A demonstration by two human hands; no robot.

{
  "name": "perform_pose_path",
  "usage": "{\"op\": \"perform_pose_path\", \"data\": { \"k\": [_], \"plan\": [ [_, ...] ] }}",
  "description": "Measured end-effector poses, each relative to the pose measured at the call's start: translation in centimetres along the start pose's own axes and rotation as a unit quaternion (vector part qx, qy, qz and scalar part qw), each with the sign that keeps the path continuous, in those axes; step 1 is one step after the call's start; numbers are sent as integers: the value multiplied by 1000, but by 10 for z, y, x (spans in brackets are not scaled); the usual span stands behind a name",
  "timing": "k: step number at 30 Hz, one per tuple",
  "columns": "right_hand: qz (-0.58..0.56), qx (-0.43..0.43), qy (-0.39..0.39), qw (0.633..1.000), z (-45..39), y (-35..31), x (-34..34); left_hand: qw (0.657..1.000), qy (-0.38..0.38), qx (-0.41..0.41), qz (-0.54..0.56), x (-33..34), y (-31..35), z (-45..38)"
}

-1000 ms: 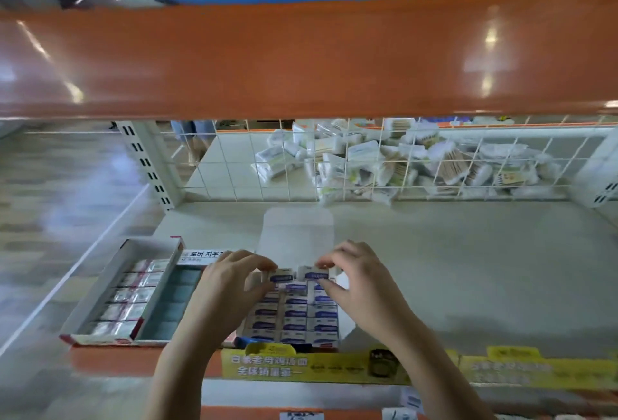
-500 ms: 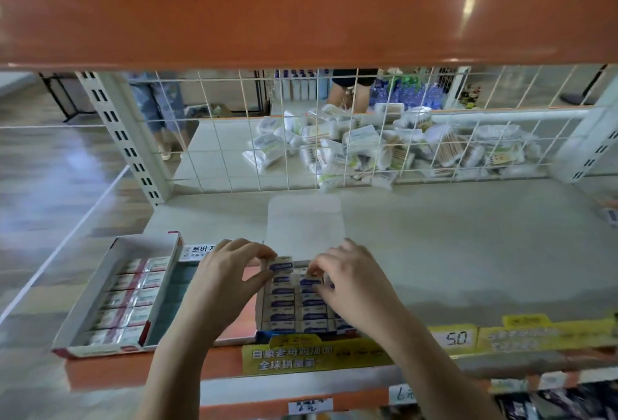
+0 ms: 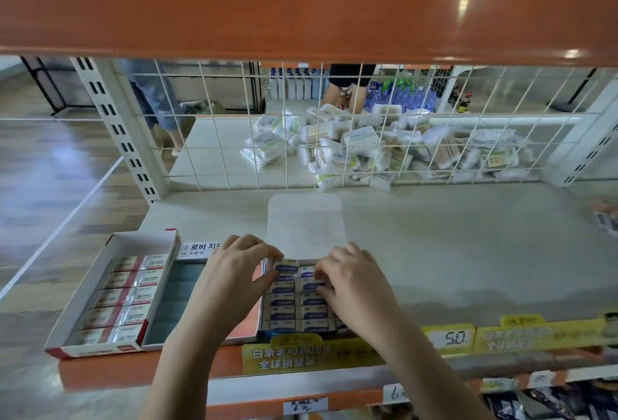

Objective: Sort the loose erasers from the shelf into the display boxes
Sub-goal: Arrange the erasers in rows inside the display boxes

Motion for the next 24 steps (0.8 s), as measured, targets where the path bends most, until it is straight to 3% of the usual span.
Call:
{"op": "perform_pose_path", "data": {
  "k": [13, 24],
  "plan": [
    [-33, 19, 27, 999, 0, 19, -8, 986, -58, -37, -151, 10, 15, -5],
    [-34, 30, 42, 998, 0, 34, -13, 982, -52, -72, -168, 14, 5, 1]
  ]
}}
Point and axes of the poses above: each hand's wrist, its own z-axis away from the middle knuckle, its own x-axis out of the palm, y = z × x, the point moved 9 cm from there along -z, towards the middle knuckle
